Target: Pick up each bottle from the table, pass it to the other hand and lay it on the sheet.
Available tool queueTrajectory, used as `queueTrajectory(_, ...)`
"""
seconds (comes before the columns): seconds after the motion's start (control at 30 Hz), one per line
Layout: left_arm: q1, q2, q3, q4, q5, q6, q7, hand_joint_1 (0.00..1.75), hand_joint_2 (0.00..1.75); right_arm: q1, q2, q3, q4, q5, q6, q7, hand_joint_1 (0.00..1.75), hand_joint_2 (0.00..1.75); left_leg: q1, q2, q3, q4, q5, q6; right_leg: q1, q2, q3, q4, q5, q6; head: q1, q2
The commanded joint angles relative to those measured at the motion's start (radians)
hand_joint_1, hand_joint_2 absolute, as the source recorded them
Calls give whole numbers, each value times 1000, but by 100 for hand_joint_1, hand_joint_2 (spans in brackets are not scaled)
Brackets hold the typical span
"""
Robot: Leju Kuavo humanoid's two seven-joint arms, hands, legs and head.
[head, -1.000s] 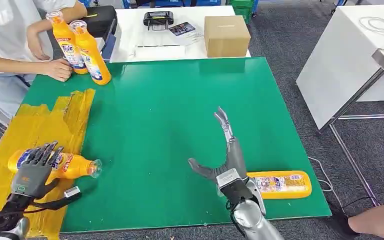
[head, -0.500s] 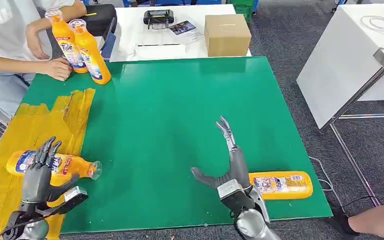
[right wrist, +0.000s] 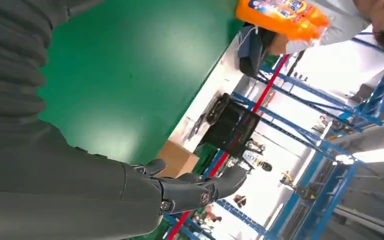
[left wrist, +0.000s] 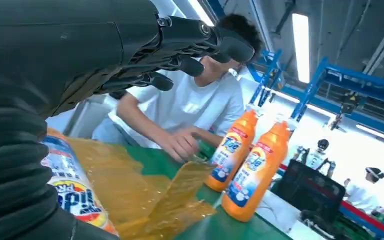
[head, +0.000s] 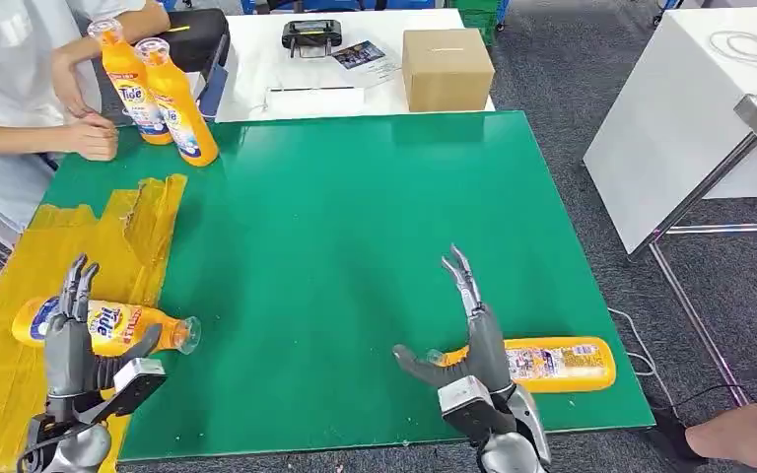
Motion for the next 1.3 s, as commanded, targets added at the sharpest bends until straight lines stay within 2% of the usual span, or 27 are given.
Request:
queueTrajectory(0.03, -15, -14, -68, 9, 95, -38, 3, 0, 175, 24, -25, -40, -22, 37, -4, 13, 0, 175, 0, -1, 2, -1, -1, 0, 0, -2, 3, -1, -1, -1, 0, 0)
queueTrajectory(0.23, -3, -91, -9, -71, 175, -253, 3, 0, 175, 43, -39, -55, -27, 198, 10, 62, 0, 175, 0, -2, 3, 0, -1, 1, 1, -3, 4, -1, -2, 0, 0, 0)
queueTrajectory(0.37, -2, -102, 0, -78, 177, -272, 3, 0, 175, 42, -40, -54, -23, 215, 11, 70, 0, 175, 0, -1, 2, 0, -1, 1, 0, -1, 3, -1, -1, 0, 0, 0)
queueTrajectory(0.5, 9, -131, 17, -106, 185, -345, 3, 0, 175, 33, -56, -39, -3, 300, 20, 110, 0, 175, 0, 0, 2, 0, -1, 1, 0, -1, 2, -1, -1, 0, 0, 0)
queueTrajectory(0.53, 14, -142, 22, -117, 190, -362, 3, 0, 175, 31, -63, -37, 3, 332, 27, 126, 0, 175, 1, 1, 7, 1, -4, 1, 1, -1, 8, -1, -3, -1, 0, 0)
queueTrajectory(0.57, 17, -148, 25, -125, 199, -382, 4, 0, 175, 32, -70, -35, 8, 354, 30, 136, 0, 175, 0, -1, 3, 0, -1, 1, 0, -1, 4, -1, -1, 0, 0, 0)
queueTrajectory(0.67, 27, -163, 33, -150, 229, -427, 13, 0, 175, 39, -92, -31, 13, 412, 38, 161, 0, 175, 0, 0, 4, 0, -2, 1, 1, -1, 6, -2, -2, 0, 0, 0)
queueTrajectory(0.9, 48, -167, 76, -189, 308, -515, 9, 0, 175, 13, -155, -22, 35, 507, 80, 226, 0, 175, 0, 2, 3, 0, -2, 1, 1, 1, 3, -1, -1, 0, 0, 0)
queueTrajectory(1.1, 49, -167, 76, -190, 308, -516, 9, 0, 175, 12, -158, -25, 35, 506, 79, 225, 0, 175, 1, 2, 5, 0, -3, 1, 1, 1, 7, -2, -2, -1, 0, 0)
queueTrajectory(1.2, 61, -176, 90, -209, 322, -534, 3, 0, 175, 7, -206, -15, 35, 538, 113, 261, 0, 175, 1, 2, 7, 0, -5, 1, 1, 1, 9, -2, -3, -1, 0, 0)
queueTrajectory(1.23, 65, -177, 93, -214, 323, -536, 3, 0, 175, 9, -223, -17, 33, 543, 124, 266, 0, 175, 0, 1, 2, 0, -2, 1, 0, 1, 3, -1, -1, 0, 0, 0)
queueTrajectory(1.3, 71, -177, 93, -226, 340, -557, 3, 0, 175, 21, -260, -30, 23, 542, 147, 269, 0, 175, 0, 1, 3, 0, -3, 1, 1, 0, 5, -1, -1, 0, 0, 0)
